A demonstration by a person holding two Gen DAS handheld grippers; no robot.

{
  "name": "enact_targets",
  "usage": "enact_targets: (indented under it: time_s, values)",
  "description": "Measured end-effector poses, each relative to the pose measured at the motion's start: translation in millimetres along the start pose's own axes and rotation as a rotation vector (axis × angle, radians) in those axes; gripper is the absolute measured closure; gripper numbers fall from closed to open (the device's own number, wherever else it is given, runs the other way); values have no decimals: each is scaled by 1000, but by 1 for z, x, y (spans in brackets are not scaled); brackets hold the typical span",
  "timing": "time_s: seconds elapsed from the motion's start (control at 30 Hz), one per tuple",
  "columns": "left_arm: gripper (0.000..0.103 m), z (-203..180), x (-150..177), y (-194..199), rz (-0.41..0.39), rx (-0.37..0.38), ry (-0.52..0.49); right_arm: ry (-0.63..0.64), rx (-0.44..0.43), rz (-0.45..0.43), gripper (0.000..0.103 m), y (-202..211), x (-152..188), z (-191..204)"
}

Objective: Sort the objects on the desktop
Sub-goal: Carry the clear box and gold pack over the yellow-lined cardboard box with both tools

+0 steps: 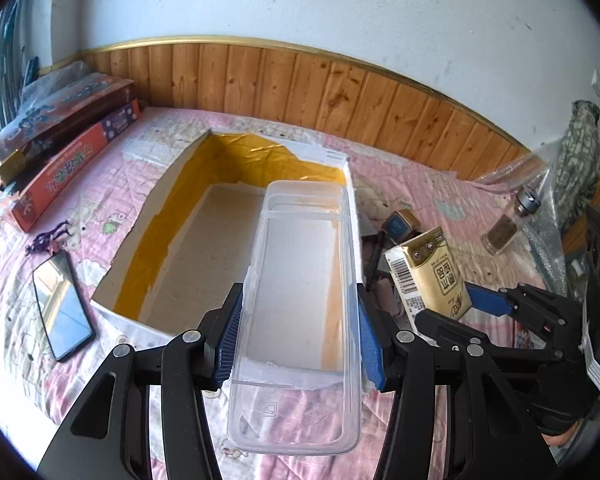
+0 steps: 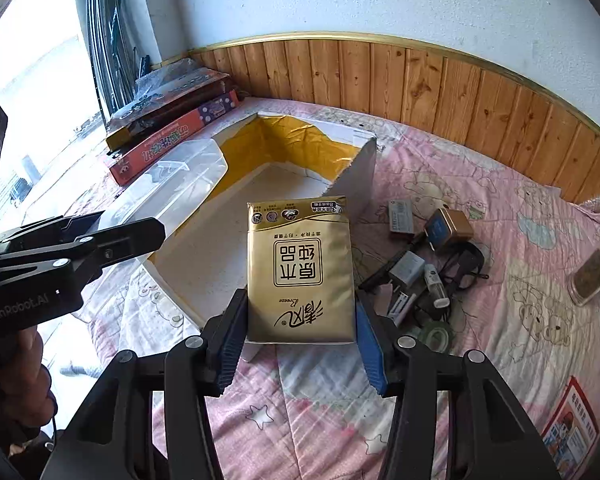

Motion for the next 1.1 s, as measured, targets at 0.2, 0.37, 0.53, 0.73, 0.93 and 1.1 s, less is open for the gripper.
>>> enact_targets:
  time_s: [0.2, 0.37, 0.53, 0.73, 0.93, 1.1]
  values:
    - [50, 24, -11, -16, 28, -31, 39, 45, -29, 16, 51, -16, -23, 16]
    - [50, 38, -20, -29, 51, -44, 63, 91, -47, 32, 51, -32, -39, 30]
    - [50, 52, -31, -48, 83, -57, 81, 126, -61, 52, 51, -51, -55, 40]
    - [50, 62, -40, -70, 122, -65, 89, 151, -78, 91, 51, -77, -66, 43]
    - [50, 68, -47, -94, 166, -69, 96, 154, -98, 138, 51, -105, -75, 39]
    - [50, 69, -54, -110, 195, -75, 93, 144, -107, 168, 51, -125, -81, 32]
Point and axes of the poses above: each gripper's, at about its wrist camera, not at the fingertips, and y roughly against the way its jaws point, z to its left, x to its underside, the point moved 7 cm from there along -y, roughly the way its jaws point, and after that the axes turned 3 degrees about y, right-handed, at the moved point
